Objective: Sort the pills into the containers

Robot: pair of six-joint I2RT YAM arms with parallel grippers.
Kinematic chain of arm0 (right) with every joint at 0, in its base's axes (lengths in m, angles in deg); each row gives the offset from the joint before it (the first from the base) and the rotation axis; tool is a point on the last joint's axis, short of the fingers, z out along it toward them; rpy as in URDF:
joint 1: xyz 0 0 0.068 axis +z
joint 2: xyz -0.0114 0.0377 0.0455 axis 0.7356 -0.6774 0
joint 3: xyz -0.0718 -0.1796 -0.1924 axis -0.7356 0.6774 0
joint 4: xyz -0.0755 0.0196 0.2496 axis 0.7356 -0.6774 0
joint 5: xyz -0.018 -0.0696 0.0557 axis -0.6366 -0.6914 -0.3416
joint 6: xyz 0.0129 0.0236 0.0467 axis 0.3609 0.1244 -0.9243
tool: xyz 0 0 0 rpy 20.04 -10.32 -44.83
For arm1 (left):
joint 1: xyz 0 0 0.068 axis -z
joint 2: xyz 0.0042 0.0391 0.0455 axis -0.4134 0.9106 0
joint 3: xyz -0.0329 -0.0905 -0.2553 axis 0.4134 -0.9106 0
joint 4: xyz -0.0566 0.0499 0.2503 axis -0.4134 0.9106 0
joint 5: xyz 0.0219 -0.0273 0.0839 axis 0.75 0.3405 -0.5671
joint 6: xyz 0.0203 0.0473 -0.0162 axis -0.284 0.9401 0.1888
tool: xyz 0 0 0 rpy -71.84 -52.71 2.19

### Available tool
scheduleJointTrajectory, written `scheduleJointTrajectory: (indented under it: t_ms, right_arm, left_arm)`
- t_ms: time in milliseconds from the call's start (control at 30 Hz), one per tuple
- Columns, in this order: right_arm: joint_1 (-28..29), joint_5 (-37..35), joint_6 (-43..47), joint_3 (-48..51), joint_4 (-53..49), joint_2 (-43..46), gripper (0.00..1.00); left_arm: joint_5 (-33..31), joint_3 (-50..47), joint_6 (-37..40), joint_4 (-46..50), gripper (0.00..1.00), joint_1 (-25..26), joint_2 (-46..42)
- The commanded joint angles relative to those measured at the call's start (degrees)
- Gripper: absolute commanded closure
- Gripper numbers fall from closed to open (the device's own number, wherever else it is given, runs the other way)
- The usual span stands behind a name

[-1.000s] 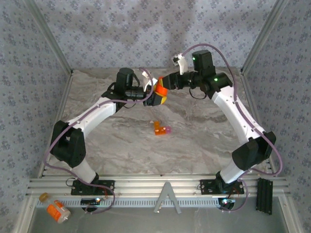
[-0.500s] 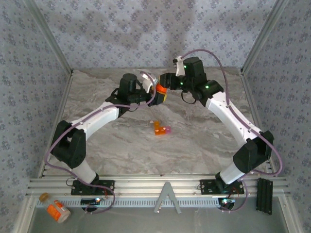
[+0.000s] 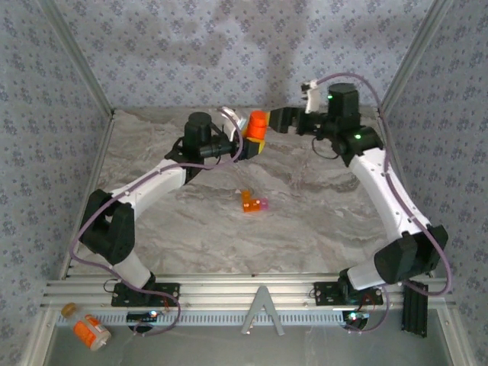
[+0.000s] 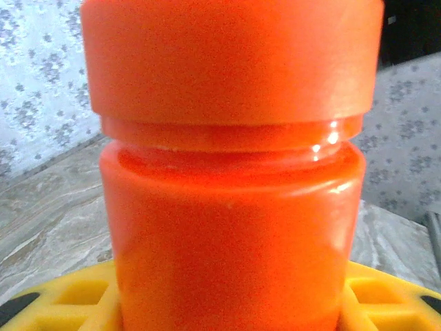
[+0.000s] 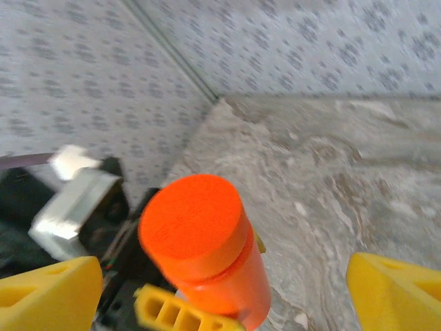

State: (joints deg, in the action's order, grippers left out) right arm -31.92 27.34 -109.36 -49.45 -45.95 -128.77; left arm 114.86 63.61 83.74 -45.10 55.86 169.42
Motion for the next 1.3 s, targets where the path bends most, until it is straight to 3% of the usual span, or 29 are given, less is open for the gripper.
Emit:
scheduleJointTrajectory:
  t_ms: [0,133,267,900,1267]
  right_arm:
    - [-3.17,16.12,3.93,-1.63,2.24,0.18,0.08]
    - [-4.67,24.57,6.05,-7.25,-0.44,-4.96,0.1]
    - [-3.9,26.44,7.74,-11.9,-2.85,-8.95,0.13]
    - [-0.31,26.14,8.23,-12.88,-2.37,-11.91,0.25]
    - [0.55,26.49,9.11,-11.8,-3.32,-10.6,0.26]
  left_arm:
    - [10.82,4.5,0.62,0.14,1.0,-1.2,-1.65]
    - [18.98,7.7,1.06,4.13,1.0,-2.07,-0.65]
    - [22.55,10.5,2.42,8.63,1.0,-2.09,0.46]
    - [23.23,11.03,2.11,8.4,1.0,-2.0,1.78]
    - [22.97,11.14,2.04,8.41,1.0,-1.82,2.0]
